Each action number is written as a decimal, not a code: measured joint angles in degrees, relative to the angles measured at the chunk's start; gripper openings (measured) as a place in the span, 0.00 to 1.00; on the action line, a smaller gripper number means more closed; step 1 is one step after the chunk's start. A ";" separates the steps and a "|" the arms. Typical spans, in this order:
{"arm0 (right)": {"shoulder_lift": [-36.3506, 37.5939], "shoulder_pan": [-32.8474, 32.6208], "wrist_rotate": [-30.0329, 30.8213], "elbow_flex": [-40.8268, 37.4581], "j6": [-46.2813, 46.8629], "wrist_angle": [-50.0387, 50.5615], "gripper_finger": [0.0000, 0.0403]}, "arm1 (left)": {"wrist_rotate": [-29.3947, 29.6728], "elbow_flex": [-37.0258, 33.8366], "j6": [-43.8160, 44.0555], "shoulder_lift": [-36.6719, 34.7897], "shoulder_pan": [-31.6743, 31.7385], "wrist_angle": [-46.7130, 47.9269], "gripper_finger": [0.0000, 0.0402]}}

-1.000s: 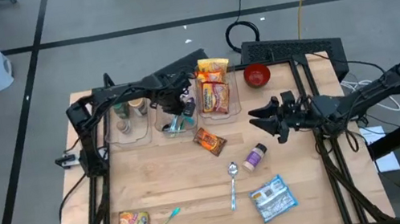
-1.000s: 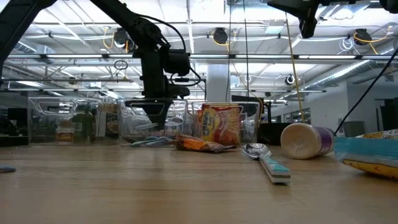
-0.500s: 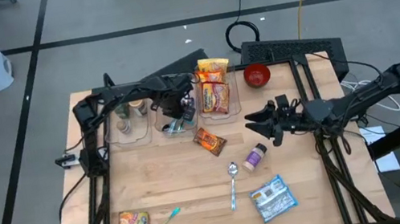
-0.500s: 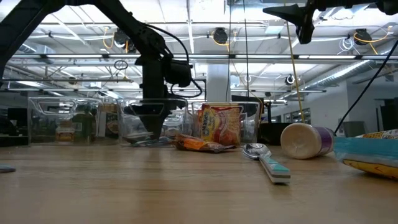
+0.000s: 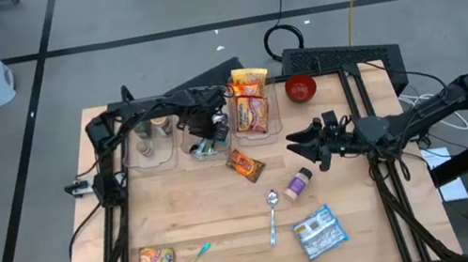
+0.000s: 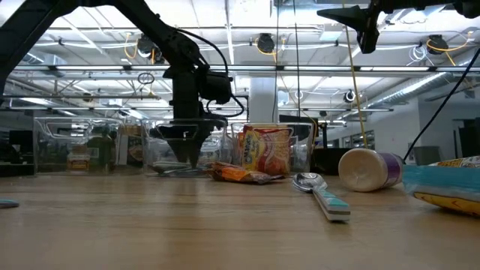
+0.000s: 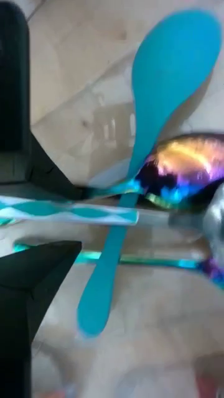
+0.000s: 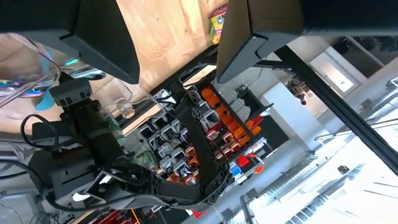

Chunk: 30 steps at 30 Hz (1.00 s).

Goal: Pick & Place Food Item
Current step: Put the left blue spoon into the middle transparent bin, then put the blue noodle pack into the right transparent bin

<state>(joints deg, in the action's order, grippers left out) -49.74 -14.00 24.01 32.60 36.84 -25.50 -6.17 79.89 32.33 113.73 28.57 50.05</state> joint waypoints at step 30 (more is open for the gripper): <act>0.00 0.00 -0.04 0.00 4.26 -1.73 0.52 | 5.63 20.08 -10.35 -31.90 -21.46 -6.37 0.34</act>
<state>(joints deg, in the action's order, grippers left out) -49.74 -14.00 23.97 32.60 41.10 -27.23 -0.54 99.97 21.98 81.83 7.11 43.68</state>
